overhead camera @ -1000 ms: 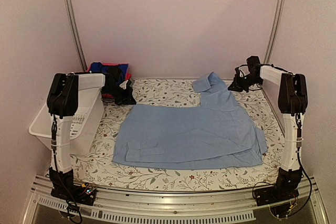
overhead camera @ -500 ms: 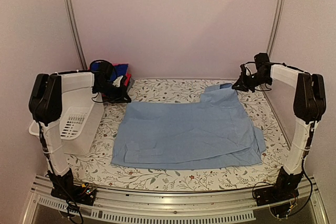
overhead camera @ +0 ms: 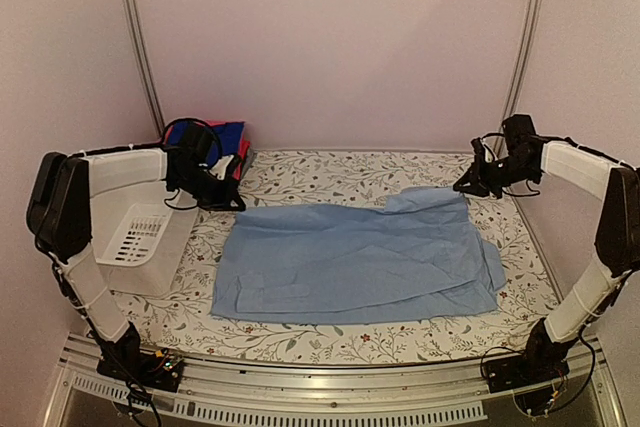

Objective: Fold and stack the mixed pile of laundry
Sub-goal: Fold the 1/3-folded shirt at the center of the board.

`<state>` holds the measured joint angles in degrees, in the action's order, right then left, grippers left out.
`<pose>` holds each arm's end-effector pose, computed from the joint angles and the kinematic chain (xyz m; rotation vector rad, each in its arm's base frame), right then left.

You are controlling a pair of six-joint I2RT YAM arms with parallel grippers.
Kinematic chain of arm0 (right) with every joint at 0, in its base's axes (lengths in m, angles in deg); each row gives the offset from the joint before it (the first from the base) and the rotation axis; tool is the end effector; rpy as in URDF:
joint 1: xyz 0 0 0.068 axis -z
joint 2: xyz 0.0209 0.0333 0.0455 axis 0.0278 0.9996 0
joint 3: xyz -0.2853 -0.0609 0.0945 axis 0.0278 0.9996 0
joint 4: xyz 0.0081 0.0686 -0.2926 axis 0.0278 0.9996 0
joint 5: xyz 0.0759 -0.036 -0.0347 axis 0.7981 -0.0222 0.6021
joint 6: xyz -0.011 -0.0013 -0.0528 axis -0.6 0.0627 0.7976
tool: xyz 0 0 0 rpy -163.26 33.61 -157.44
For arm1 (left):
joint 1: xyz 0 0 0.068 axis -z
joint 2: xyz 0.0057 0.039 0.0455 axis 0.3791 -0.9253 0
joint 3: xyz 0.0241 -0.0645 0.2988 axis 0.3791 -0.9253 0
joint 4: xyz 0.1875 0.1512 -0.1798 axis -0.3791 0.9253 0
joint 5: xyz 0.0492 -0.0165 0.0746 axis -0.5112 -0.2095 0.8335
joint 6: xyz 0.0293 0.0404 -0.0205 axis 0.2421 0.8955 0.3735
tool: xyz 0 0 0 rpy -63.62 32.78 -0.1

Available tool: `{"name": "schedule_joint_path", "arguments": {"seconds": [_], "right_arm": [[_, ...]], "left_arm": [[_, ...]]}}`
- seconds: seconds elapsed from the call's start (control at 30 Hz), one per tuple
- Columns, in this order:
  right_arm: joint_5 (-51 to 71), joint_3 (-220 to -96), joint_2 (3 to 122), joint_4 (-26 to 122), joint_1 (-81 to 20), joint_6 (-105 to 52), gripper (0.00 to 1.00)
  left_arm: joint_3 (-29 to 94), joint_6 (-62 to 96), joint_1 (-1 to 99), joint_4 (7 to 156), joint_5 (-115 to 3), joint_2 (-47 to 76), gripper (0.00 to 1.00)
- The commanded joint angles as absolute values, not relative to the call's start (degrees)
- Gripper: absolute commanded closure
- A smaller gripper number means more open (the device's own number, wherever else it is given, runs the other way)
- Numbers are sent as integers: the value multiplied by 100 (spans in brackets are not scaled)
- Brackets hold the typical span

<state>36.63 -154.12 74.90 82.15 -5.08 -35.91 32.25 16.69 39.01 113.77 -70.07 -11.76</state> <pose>0.3820 0.0432 0.2774 0.0391 2.5273 0.8886 0.3905 -0.1316 0.2265 0.2618 2.6344 -0.6871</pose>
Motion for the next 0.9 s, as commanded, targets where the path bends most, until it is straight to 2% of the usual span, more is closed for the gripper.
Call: {"name": "schedule_joint_path", "arguments": {"seconds": [0.0,0.3,0.6,0.87], "right_arm": [[3637,-14882,6905,8481,-564,-3712,100],[3571,-13607,6245,8492,-616,-3771,100],[3525,-12951,6572,8123,-997,-3954,100],[3315,-12988,6517,8659,-1012,-3958,100]], "left_arm": [[2865,1775,4056,11647,-6749,-887,100],[2354,1491,4105,11954,-6417,-720,100],[2314,1533,4257,11998,-6246,-1168,100],[2315,1553,4299,12297,-6115,-916,88]]}}
